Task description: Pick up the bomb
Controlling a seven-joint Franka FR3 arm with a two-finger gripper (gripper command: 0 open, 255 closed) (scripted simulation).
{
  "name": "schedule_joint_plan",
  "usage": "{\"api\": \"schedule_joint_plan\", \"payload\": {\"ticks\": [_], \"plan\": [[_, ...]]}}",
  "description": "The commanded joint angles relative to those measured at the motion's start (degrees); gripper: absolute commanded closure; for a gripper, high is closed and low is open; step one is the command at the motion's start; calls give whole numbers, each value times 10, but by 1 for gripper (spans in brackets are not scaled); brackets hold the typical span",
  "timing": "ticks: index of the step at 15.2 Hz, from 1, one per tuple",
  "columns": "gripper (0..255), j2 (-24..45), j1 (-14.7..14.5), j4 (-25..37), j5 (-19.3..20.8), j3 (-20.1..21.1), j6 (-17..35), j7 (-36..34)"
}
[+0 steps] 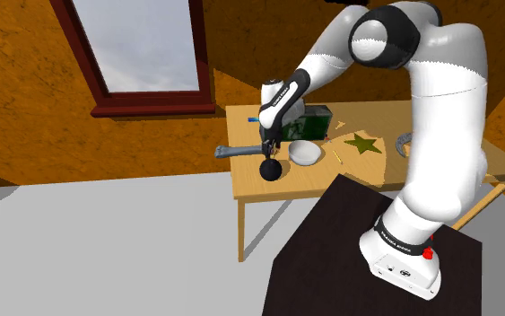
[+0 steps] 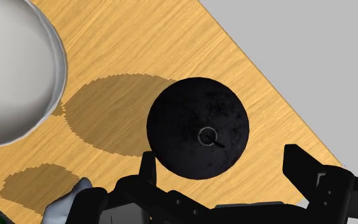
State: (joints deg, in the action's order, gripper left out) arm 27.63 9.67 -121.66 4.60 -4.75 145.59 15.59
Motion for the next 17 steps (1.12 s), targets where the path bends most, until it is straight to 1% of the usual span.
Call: {"api": "schedule_joint_plan", "payload": {"ticks": [1, 6, 8, 9, 17], "plan": [[0, 21, 2, 9, 0, 0, 13, 1], [0, 56, 3, 18, -1, 1, 40, -1], [0, 61, 3, 19, -1, 1, 43, -1], [255, 61, 3, 20, -1, 1, 42, -1], [255, 61, 3, 20, -1, 1, 42, -1]]}}
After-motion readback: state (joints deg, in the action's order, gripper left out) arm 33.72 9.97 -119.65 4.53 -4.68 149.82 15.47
